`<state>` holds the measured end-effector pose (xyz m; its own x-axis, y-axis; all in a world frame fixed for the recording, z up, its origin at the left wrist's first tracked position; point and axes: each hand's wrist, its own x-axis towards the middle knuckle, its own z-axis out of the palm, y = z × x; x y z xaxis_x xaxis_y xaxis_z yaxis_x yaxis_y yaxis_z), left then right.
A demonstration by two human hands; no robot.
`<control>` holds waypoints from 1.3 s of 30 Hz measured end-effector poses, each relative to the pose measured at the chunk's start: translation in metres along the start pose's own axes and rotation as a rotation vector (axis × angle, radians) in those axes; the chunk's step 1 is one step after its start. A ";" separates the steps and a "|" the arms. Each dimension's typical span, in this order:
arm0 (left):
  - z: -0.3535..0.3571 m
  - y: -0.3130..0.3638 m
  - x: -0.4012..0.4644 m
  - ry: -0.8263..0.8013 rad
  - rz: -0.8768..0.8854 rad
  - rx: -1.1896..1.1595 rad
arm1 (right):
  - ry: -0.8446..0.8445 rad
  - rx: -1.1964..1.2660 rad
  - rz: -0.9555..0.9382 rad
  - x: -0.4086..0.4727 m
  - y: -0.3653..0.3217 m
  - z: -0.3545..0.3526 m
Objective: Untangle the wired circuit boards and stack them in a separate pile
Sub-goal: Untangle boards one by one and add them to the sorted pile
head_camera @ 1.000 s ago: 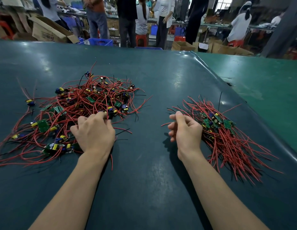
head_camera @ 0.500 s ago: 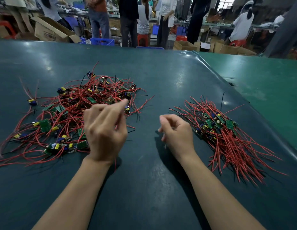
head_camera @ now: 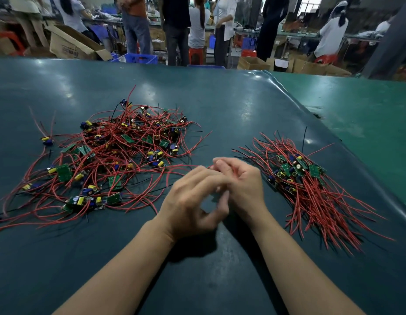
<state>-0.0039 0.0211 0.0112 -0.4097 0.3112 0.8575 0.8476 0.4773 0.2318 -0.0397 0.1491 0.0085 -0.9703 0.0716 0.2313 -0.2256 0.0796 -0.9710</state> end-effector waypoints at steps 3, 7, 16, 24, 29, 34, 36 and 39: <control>-0.003 -0.008 -0.005 0.046 -0.239 0.042 | 0.095 0.387 0.110 0.006 -0.008 -0.007; 0.004 -0.020 -0.007 -0.221 -0.625 0.250 | 0.036 0.731 0.246 0.004 -0.018 -0.014; -0.005 -0.017 0.002 0.158 -0.726 -0.331 | -0.098 0.515 0.346 -0.002 -0.022 -0.008; -0.005 -0.022 0.003 0.191 -0.820 -0.371 | -0.220 0.090 0.082 -0.009 -0.015 -0.001; -0.008 -0.025 0.004 0.116 -0.853 -0.495 | -0.190 0.015 0.006 -0.010 -0.016 0.000; -0.009 -0.026 0.004 0.074 -0.839 -0.506 | -0.097 -0.023 0.007 -0.009 -0.015 -0.002; -0.009 -0.026 0.005 0.147 -0.881 -0.544 | -0.082 0.121 0.122 -0.008 -0.017 -0.001; -0.010 -0.028 0.007 0.239 -0.935 -0.614 | -0.060 0.353 0.278 -0.006 -0.023 -0.003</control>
<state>-0.0270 0.0024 0.0156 -0.9478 -0.1502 0.2811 0.2929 -0.0627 0.9541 -0.0288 0.1495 0.0293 -0.9992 -0.0167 -0.0353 0.0385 -0.2796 -0.9594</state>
